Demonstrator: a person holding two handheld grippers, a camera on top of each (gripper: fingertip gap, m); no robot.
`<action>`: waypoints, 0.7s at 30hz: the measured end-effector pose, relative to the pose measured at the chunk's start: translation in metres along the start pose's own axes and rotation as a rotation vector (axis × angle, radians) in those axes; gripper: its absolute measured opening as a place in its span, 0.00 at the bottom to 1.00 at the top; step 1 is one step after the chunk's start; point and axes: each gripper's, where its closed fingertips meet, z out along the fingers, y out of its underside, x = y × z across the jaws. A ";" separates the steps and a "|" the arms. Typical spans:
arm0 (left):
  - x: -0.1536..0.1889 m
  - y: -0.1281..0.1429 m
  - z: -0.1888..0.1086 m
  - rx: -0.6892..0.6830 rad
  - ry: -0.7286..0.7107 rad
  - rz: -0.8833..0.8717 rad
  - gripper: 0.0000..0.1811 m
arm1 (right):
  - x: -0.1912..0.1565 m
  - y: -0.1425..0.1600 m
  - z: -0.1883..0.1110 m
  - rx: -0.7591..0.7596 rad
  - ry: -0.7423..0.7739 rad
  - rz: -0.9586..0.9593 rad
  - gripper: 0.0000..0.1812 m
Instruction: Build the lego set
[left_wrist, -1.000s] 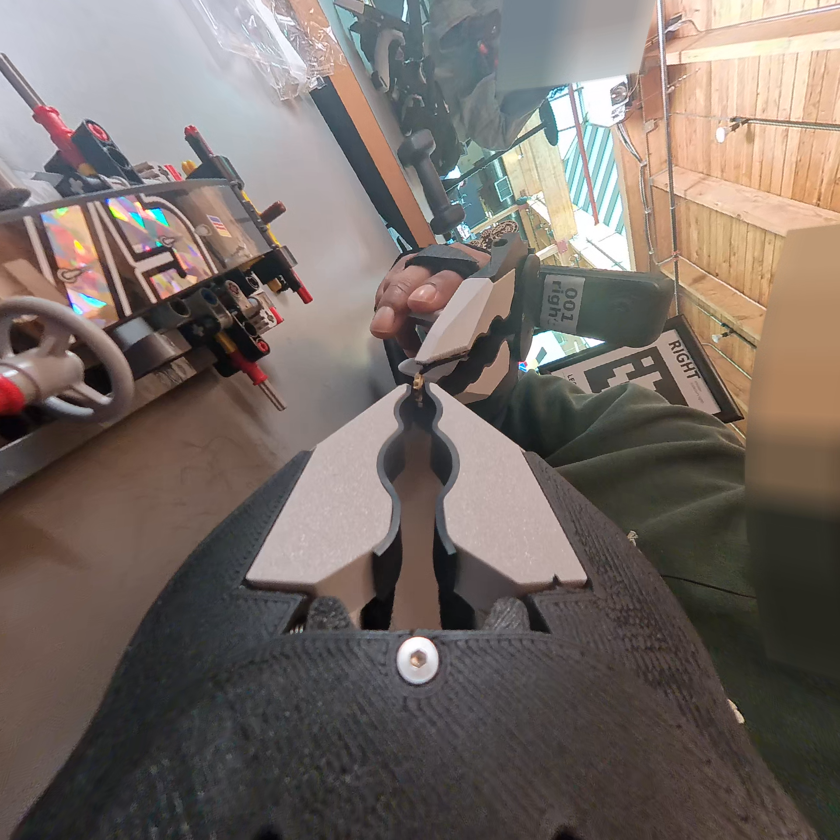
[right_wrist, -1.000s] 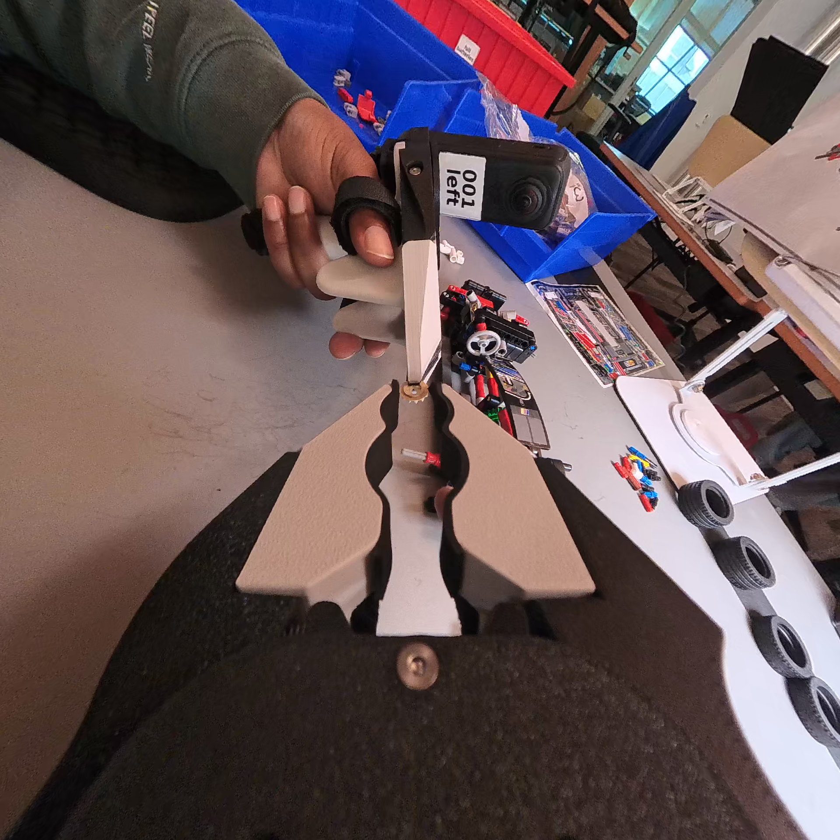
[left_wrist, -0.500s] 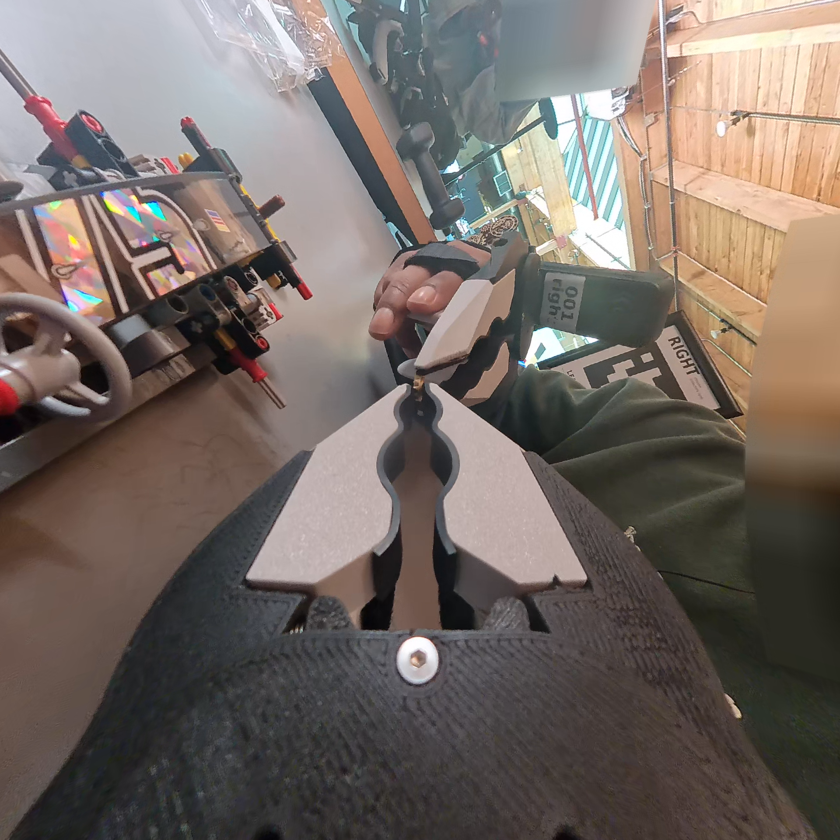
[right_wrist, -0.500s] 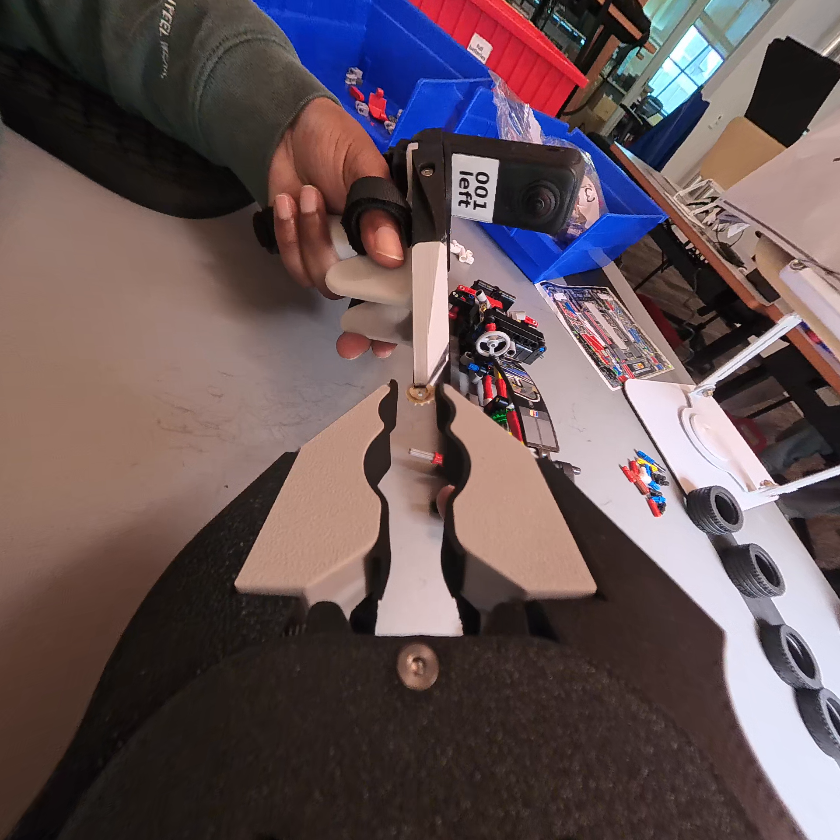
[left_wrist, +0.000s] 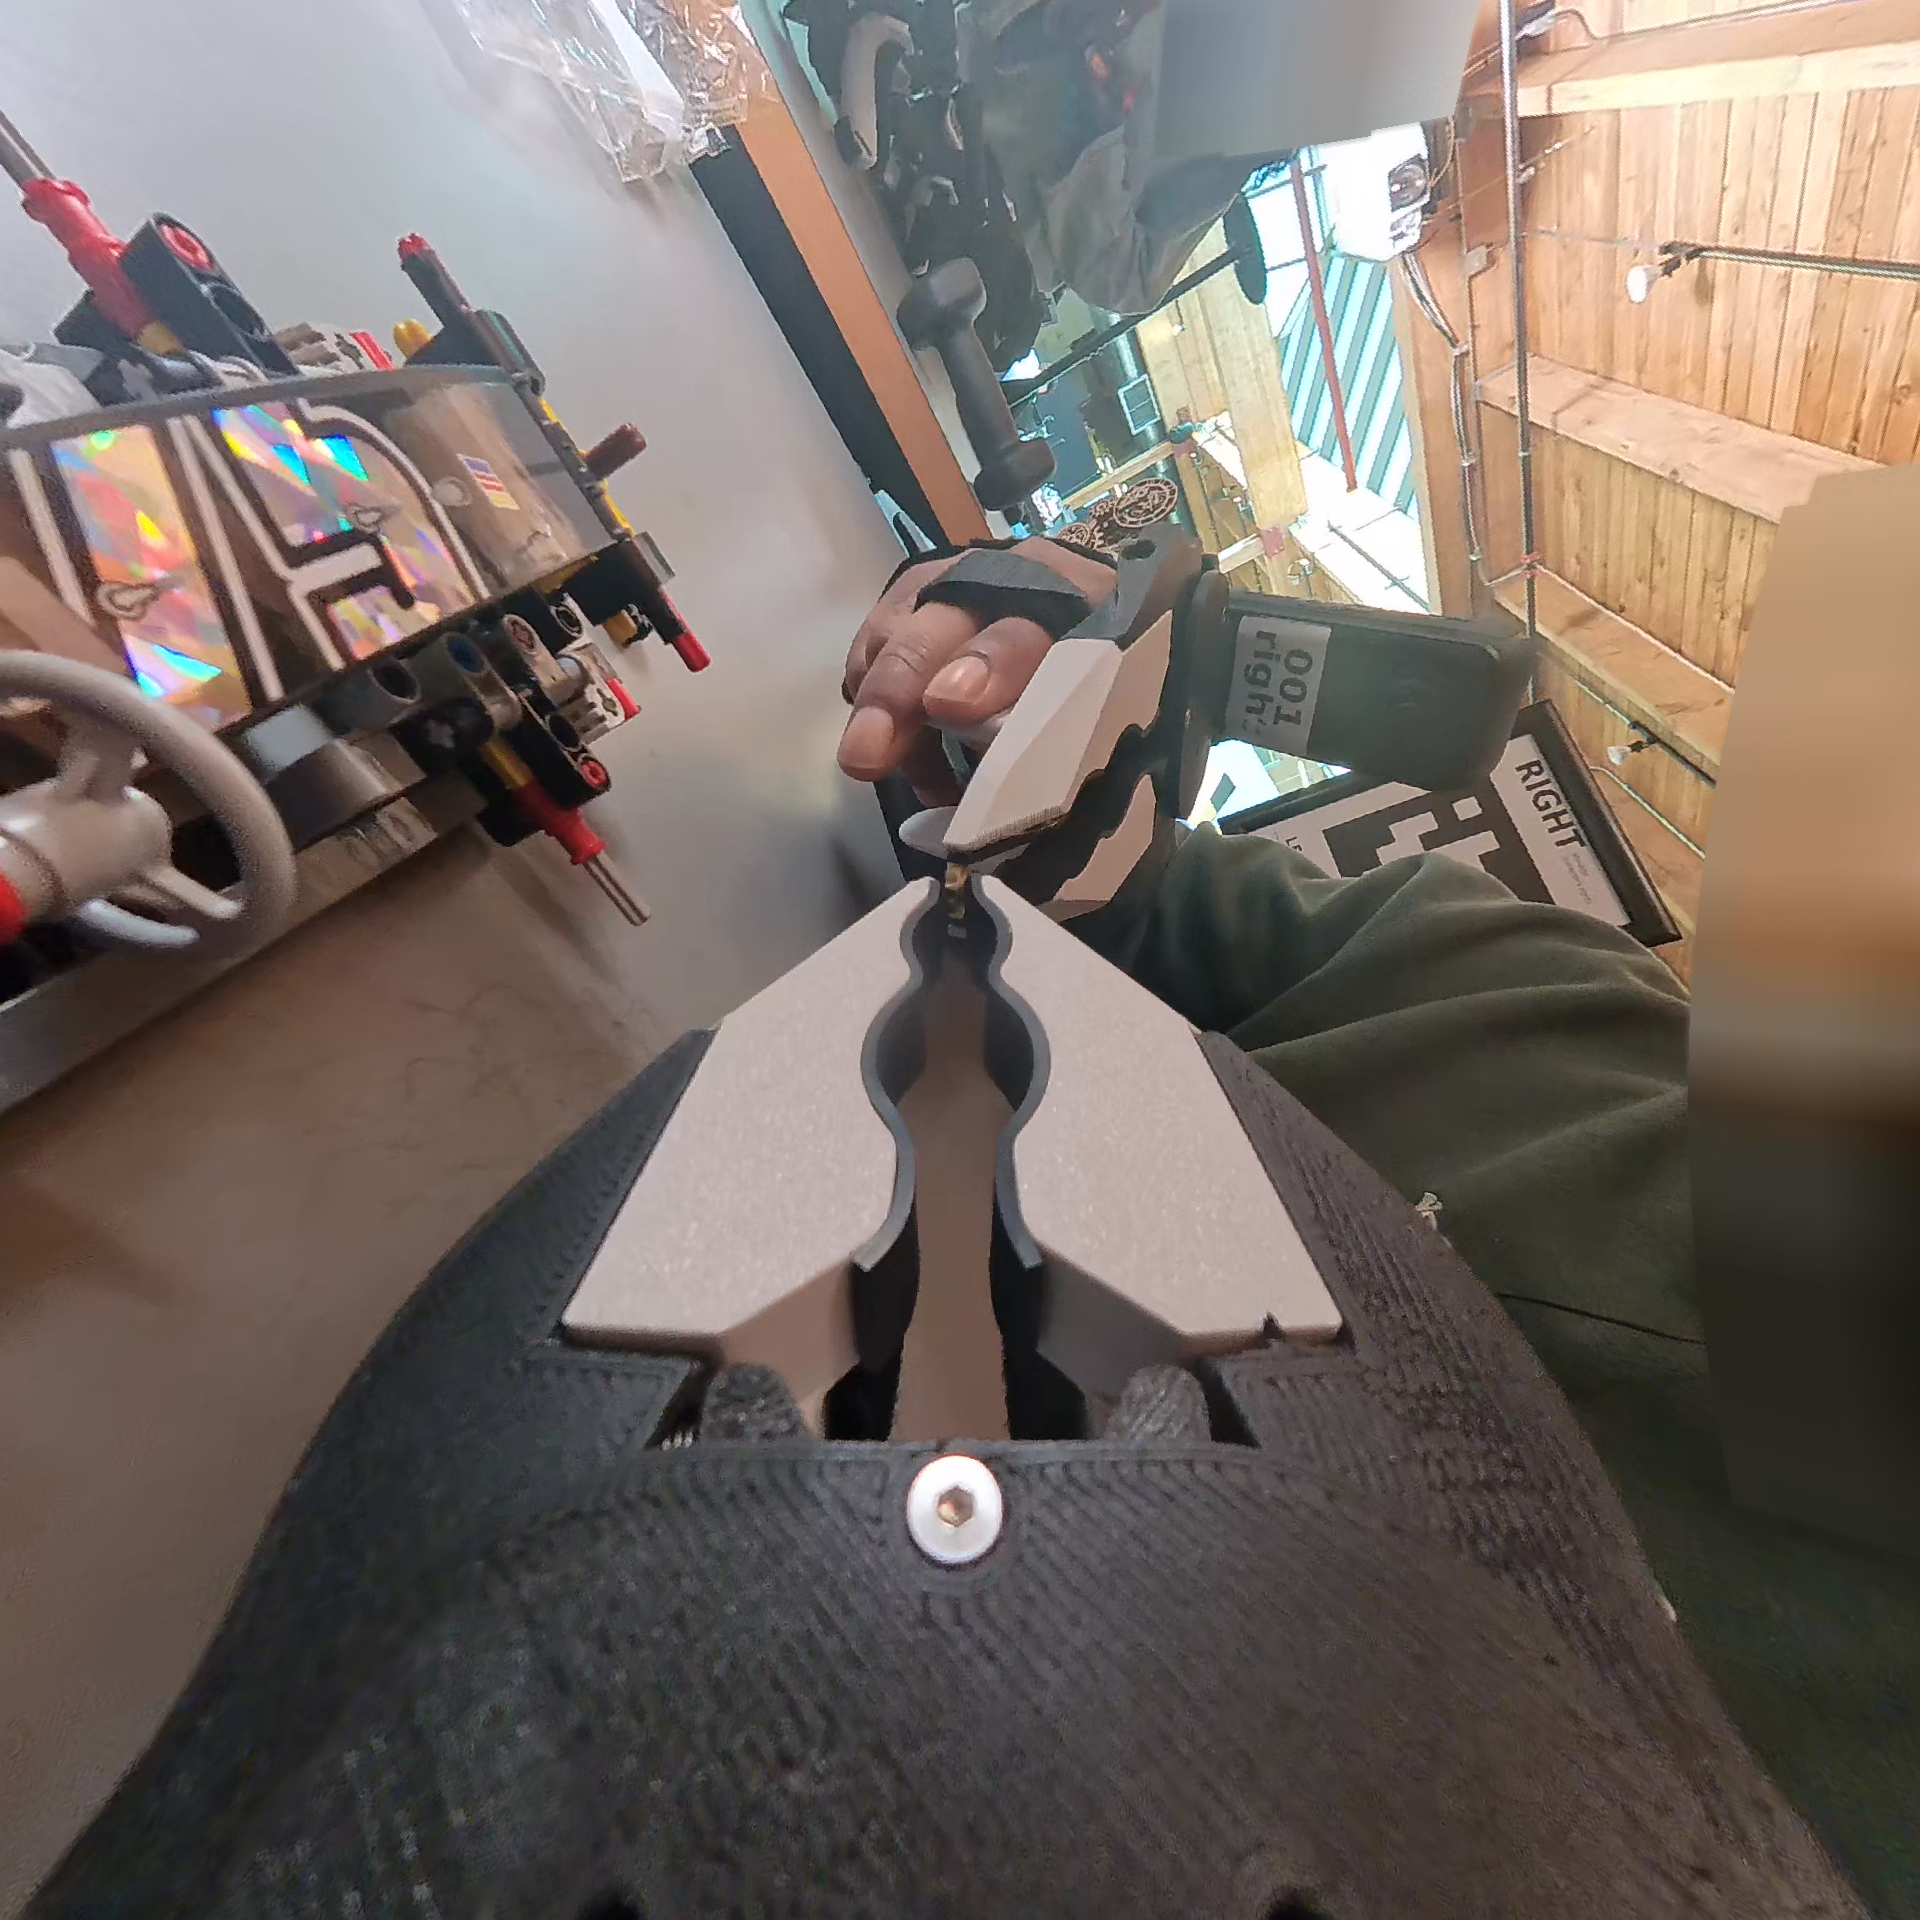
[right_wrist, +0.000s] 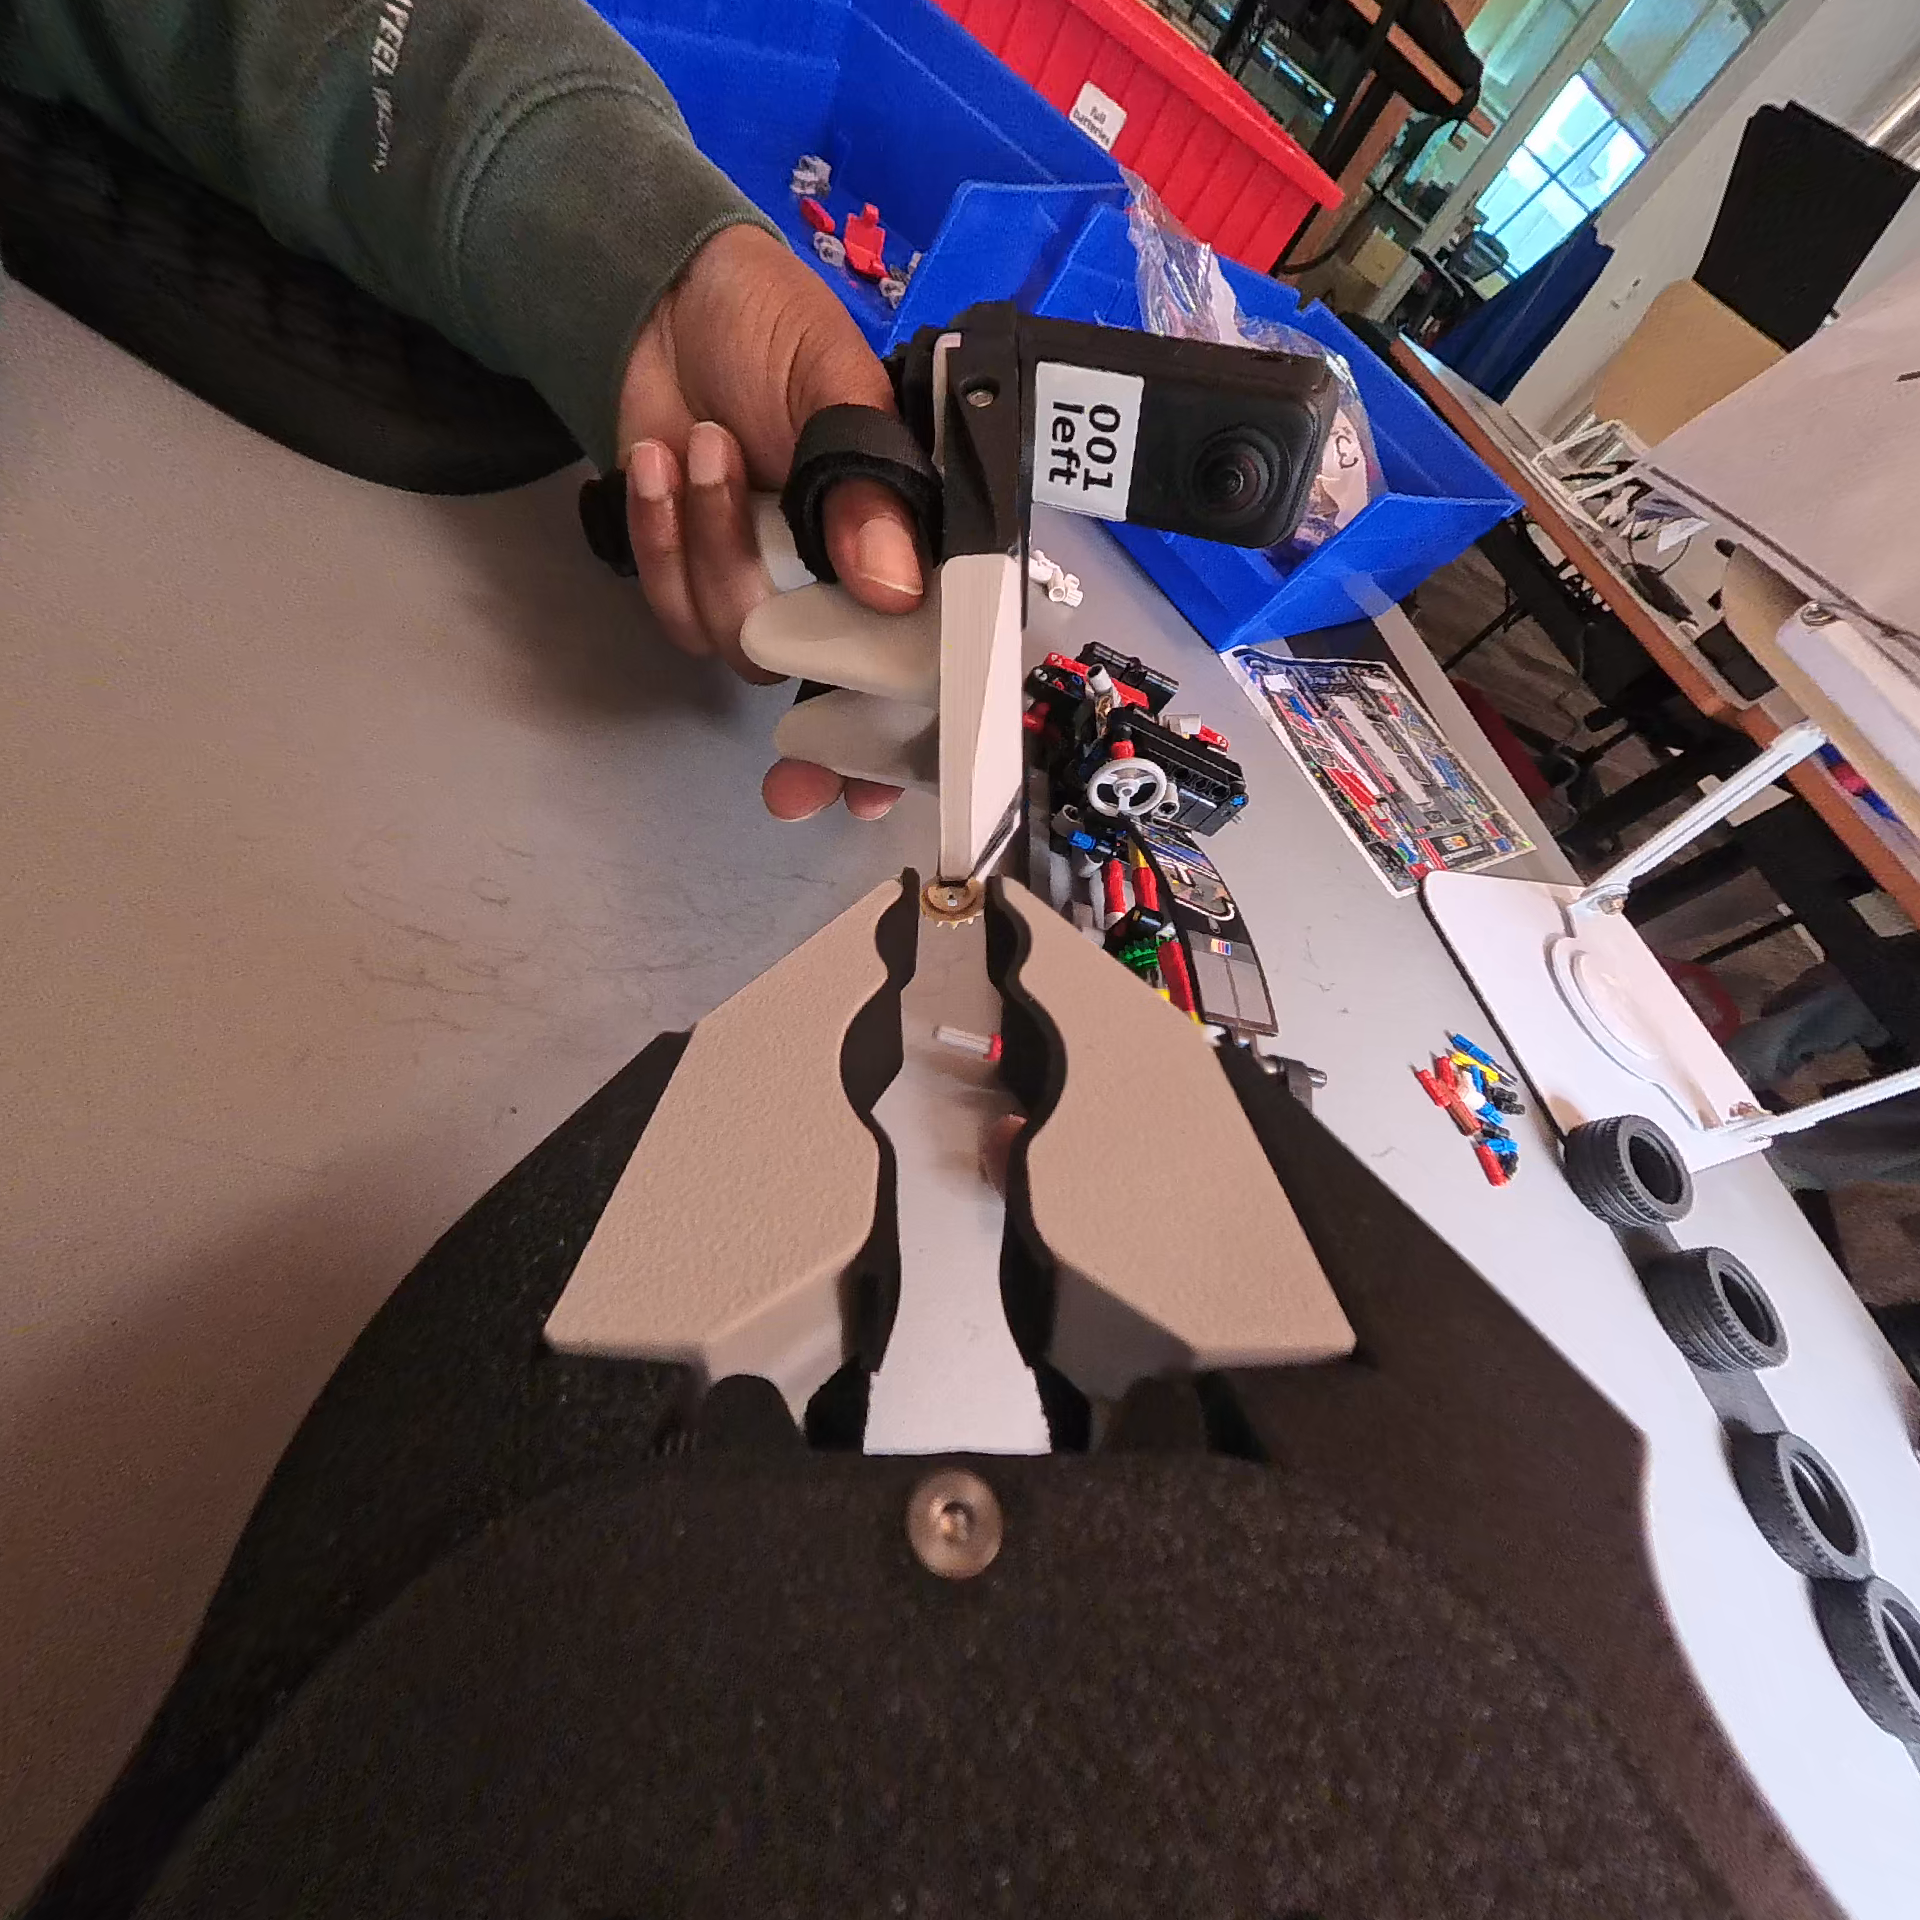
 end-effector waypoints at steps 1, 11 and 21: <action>0.001 -0.002 0.000 0.009 0.003 0.000 0.00 | 0.001 -0.001 0.000 0.005 0.009 0.005 0.06; 0.004 -0.059 -0.035 0.097 -0.380 0.624 0.18 | 0.077 0.021 -0.016 -0.015 0.359 0.300 0.05; -0.069 -0.067 -0.058 -0.471 -0.631 0.988 0.41 | 0.084 0.054 -0.006 -0.095 0.363 0.557 0.06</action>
